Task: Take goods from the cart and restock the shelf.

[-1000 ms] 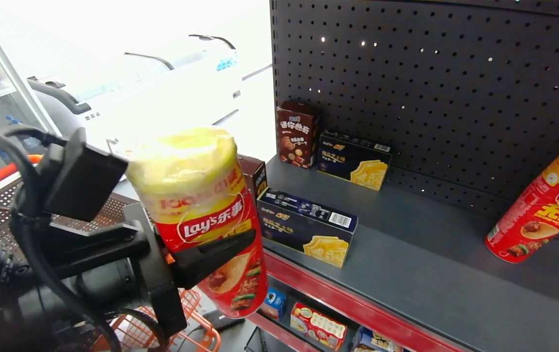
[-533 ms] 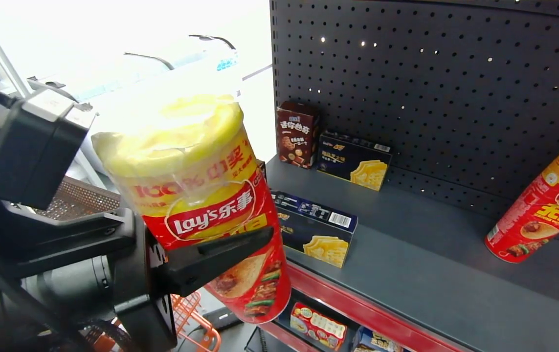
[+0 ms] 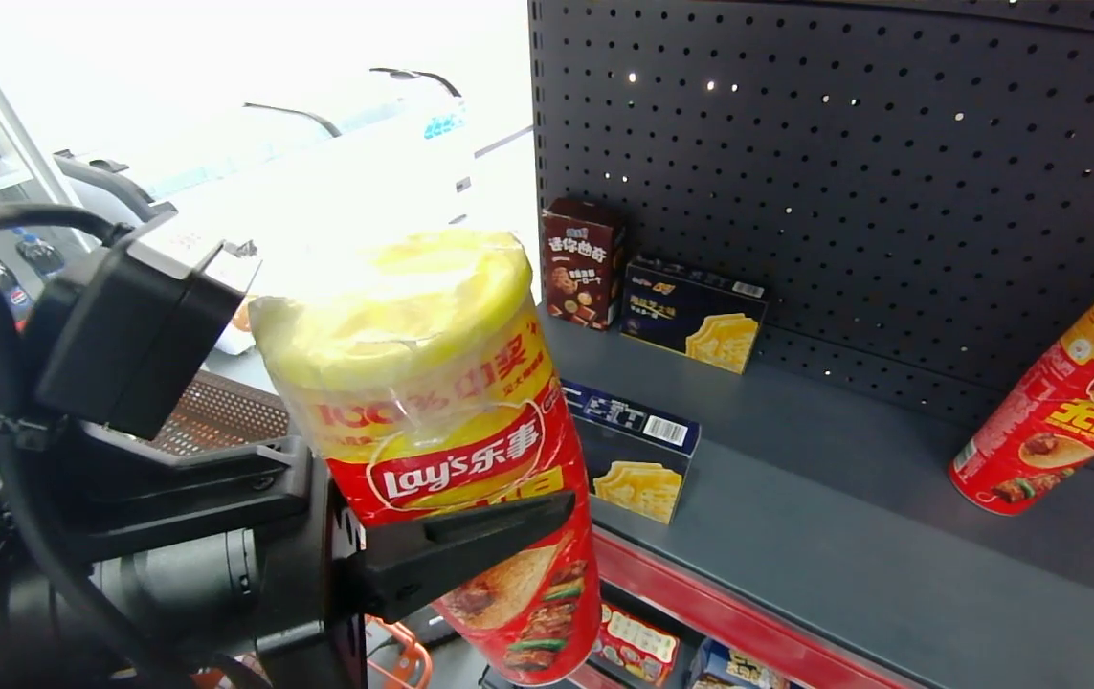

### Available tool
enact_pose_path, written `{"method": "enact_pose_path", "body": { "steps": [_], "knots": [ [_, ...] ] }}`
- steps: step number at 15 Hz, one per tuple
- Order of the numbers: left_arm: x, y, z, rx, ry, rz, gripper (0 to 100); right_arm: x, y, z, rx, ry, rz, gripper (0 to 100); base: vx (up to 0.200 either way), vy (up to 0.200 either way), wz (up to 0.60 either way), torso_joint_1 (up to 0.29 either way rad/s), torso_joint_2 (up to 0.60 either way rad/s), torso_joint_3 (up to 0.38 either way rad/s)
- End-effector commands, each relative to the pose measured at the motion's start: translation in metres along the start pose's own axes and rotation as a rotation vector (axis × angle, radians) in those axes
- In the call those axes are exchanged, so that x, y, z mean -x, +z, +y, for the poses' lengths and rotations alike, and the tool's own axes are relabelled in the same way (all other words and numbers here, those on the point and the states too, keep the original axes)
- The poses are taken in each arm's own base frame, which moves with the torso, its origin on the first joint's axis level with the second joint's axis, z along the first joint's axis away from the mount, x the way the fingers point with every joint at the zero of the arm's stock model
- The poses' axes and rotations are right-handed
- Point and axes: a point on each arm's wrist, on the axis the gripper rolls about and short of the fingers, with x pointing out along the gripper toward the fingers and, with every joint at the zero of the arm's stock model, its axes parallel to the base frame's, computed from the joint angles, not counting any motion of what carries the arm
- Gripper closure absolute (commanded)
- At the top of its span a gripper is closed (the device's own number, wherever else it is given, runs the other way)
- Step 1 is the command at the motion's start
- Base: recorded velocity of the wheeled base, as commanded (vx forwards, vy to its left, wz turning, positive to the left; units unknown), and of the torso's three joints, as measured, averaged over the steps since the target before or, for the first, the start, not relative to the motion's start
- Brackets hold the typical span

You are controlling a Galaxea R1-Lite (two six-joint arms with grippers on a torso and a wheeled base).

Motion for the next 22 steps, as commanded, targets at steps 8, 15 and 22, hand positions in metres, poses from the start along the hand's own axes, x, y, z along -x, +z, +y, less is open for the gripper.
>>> {"method": "enact_pose_path", "body": {
  "steps": [8,15,22],
  "knots": [
    [-0.0053,-0.0011,0.0048,0.005,0.007,0.007,100,-0.0001,0.0001,0.0000,0.001,0.001,0.001,0,0.000,0.000,-0.07,0.000,0.00,0.001],
    [-0.0080,0.0064,0.0046,-0.005,-0.023,-0.014,100,-0.0001,0.0001,0.0000,0.001,0.001,0.001,0,0.000,0.000,-0.60,0.004,0.00,0.000],
    [-0.0071,0.0032,0.0048,-0.002,-0.020,-0.004,100,-0.0001,0.0001,0.0000,-0.003,0.003,0.001,0,0.000,0.000,-0.26,0.000,0.00,-0.001]
  ]
}}
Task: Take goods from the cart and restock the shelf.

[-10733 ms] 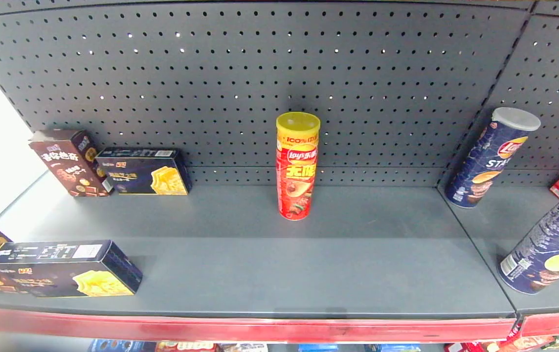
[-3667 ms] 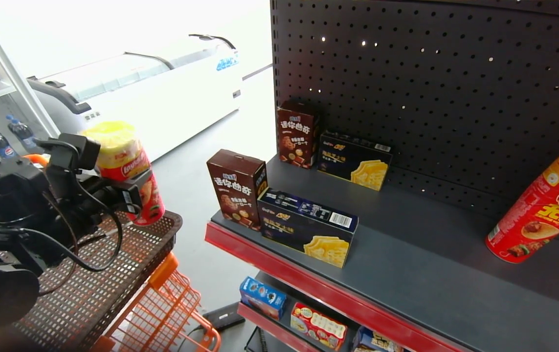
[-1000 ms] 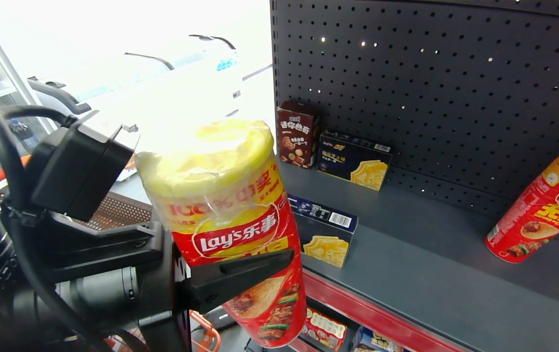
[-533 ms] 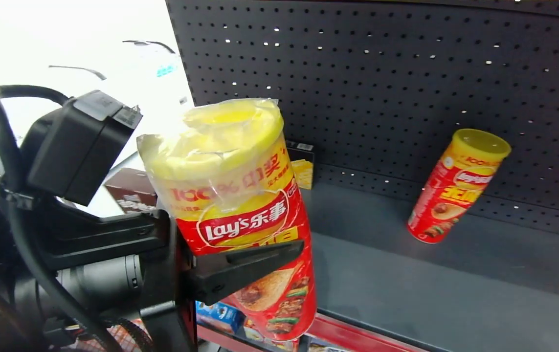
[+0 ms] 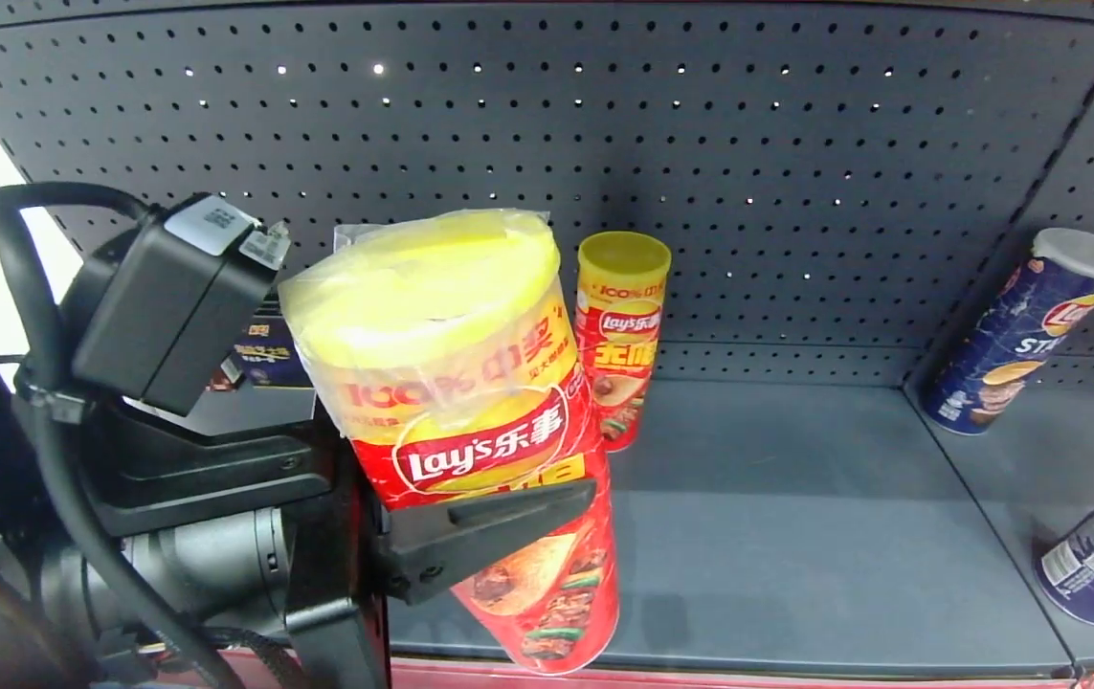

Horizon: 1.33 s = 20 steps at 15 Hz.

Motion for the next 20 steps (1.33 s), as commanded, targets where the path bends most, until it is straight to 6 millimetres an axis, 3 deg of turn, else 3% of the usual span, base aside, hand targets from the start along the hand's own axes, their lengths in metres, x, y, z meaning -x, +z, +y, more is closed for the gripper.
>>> {"method": "enact_pose_path", "body": {
  "steps": [1,5,8,9,10,11,13,15,20],
  "knots": [
    [0.000,0.000,0.000,0.001,0.003,0.001,100,0.000,0.000,0.000,0.001,0.001,0.001,0,0.000,0.000,0.00,0.000,0.00,0.000],
    [0.003,0.001,0.000,-0.002,0.007,-0.007,100,0.000,0.000,0.000,0.001,0.001,0.001,0,0.000,0.000,0.00,0.000,0.00,0.000],
    [0.009,-0.010,0.008,0.010,0.050,0.024,100,0.001,0.007,0.000,0.010,0.011,-0.011,0,0.000,0.000,0.00,0.000,0.00,0.000],
    [0.011,-0.010,0.008,0.011,0.056,0.022,100,0.005,0.054,0.000,0.000,0.065,-0.063,0,0.000,0.000,0.00,0.000,0.00,0.000],
    [0.011,-0.011,0.008,0.010,0.051,0.024,100,-0.010,0.102,0.001,-0.041,0.141,-0.013,0,0.000,0.000,0.00,0.000,0.00,0.000],
    [0.012,-0.011,0.010,0.010,0.061,0.023,100,-0.016,0.120,0.002,-0.046,0.184,-0.013,0,0.000,0.000,0.00,0.000,0.00,0.000],
    [0.015,-0.012,0.015,0.012,0.088,0.027,100,-0.028,0.124,0.004,0.016,0.291,0.038,0,0.000,0.000,0.00,0.000,0.00,0.000],
    [0.017,-0.016,0.017,0.018,0.103,0.037,100,-0.047,0.125,0.013,0.113,0.520,0.111,0,0.000,0.000,0.00,0.000,0.00,0.000],
    [0.016,-0.013,0.019,0.014,0.113,0.031,100,-0.085,0.129,0.049,0.151,0.845,0.268,0,0.000,0.000,0.00,0.000,0.00,0.000]
  ]
}}
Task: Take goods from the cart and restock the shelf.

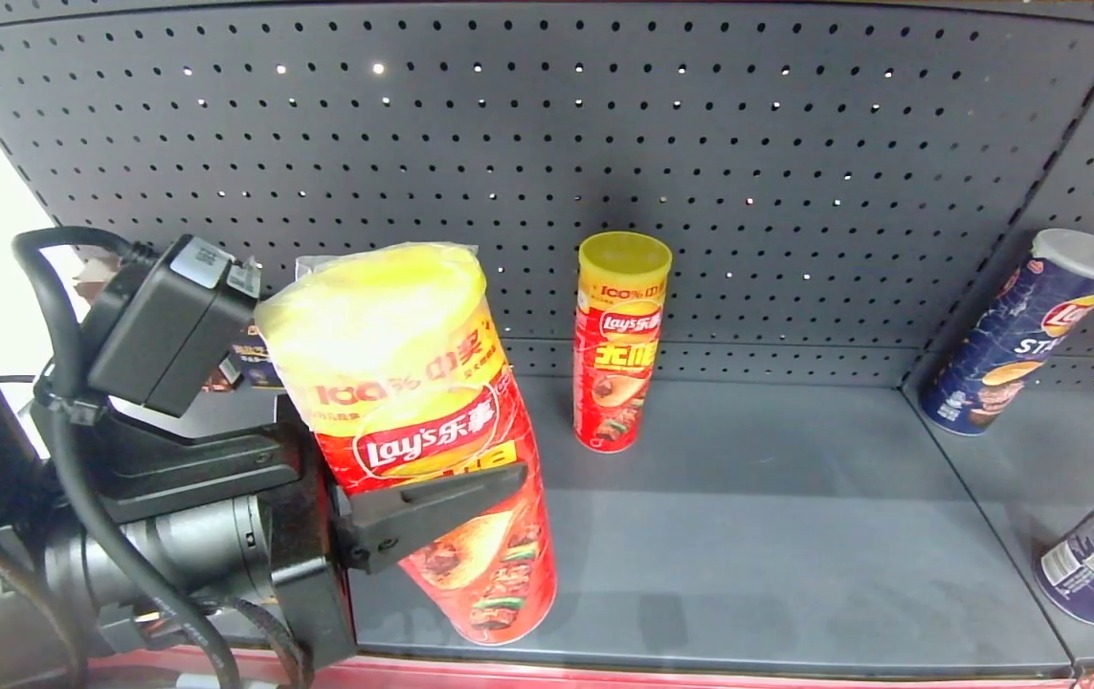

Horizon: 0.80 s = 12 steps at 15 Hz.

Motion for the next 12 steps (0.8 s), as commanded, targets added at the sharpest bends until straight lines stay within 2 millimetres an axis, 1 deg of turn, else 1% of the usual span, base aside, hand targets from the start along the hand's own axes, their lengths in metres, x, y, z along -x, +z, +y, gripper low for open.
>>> {"method": "enact_pose_path", "body": {
  "steps": [1,3,6,9,12],
  "knots": [
    [0.000,-0.001,0.000,0.003,-0.001,0.002,100,-0.039,0.007,0.003,0.009,0.131,0.130,0,0.000,0.000,0.00,0.000,0.00,0.000],
    [0.001,-0.004,0.001,0.008,0.008,0.013,100,-0.061,0.012,0.001,0.007,0.130,0.112,0,0.000,0.000,0.00,0.000,0.00,0.000],
    [0.001,-0.005,0.001,0.011,0.012,0.015,100,-0.091,0.022,-0.001,-0.106,0.132,0.088,0,0.000,0.000,0.00,0.000,0.00,0.000],
    [0.002,-0.005,0.001,0.013,0.014,0.015,100,-0.125,0.027,-0.005,-0.109,0.132,0.129,0,0.000,0.000,0.00,0.000,0.00,0.000],
    [0.001,-0.004,0.002,0.014,0.011,0.013,100,-0.159,0.033,-0.009,-0.076,0.198,0.081,0,0.000,0.000,0.00,0.000,0.00,0.000]
  ]
}}
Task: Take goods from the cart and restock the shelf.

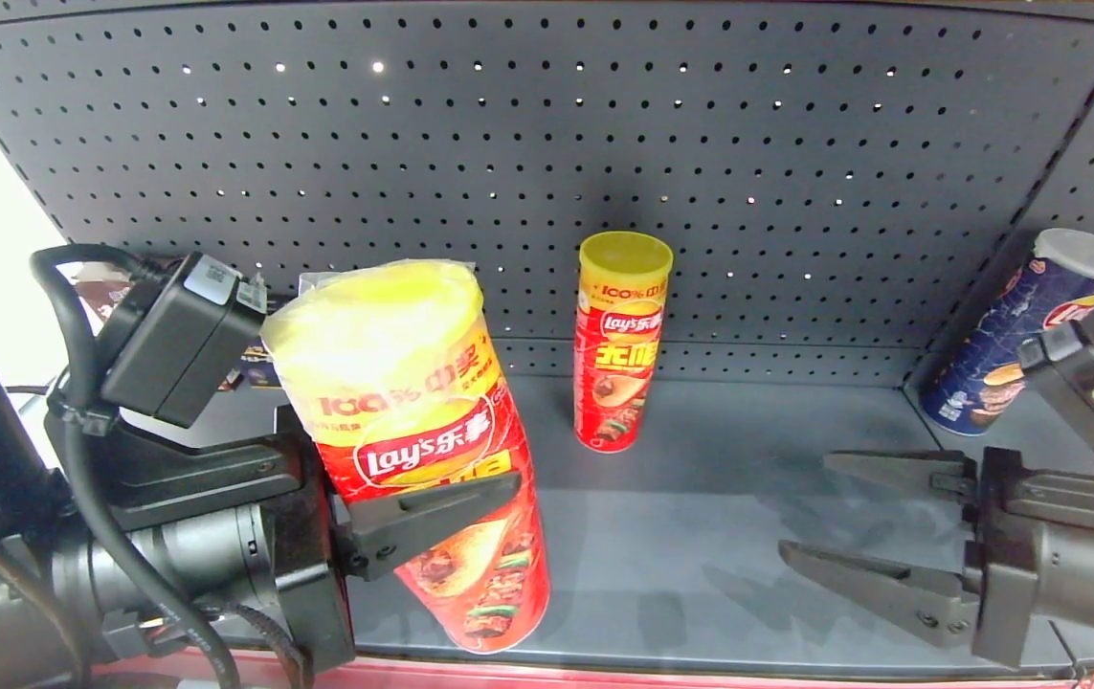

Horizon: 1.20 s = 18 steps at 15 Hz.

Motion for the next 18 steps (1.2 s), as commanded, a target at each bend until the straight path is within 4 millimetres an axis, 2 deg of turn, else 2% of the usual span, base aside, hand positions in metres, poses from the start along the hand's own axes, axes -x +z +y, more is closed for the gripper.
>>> {"method": "enact_pose_path", "body": {
  "steps": [1,3,5,9,11,18],
  "knots": [
    [0.000,0.001,0.000,-0.001,-0.002,-0.004,100,-0.037,-0.001,-0.014,0.009,0.017,0.040,0,0.000,0.000,0.00,0.000,0.00,0.000],
    [0.000,0.001,0.000,0.002,-0.005,-0.002,100,-0.057,-0.002,-0.030,0.072,0.021,0.034,0,0.000,0.000,0.00,0.000,0.00,0.000],
    [-0.001,0.003,0.000,0.014,-0.007,-0.009,100,-0.083,-0.005,-0.070,0.214,0.133,-0.065,0,0.000,0.000,0.00,0.000,0.00,0.000],
    [0.002,0.002,0.004,0.041,0.013,-0.008,100,-0.116,-0.002,-0.100,0.284,0.250,-0.176,0,0.000,0.000,0.00,0.000,0.00,0.000],
    [0.002,0.002,0.004,0.040,0.013,-0.010,100,-0.125,0.000,-0.112,0.301,0.283,-0.191,0,0.000,0.000,0.00,0.000,0.00,0.000],
    [0.002,0.000,0.005,0.045,0.019,-0.005,100,-0.166,0.001,-0.133,0.318,0.341,-0.216,0,0.000,0.000,0.00,0.000,0.00,0.000]
  ]
}}
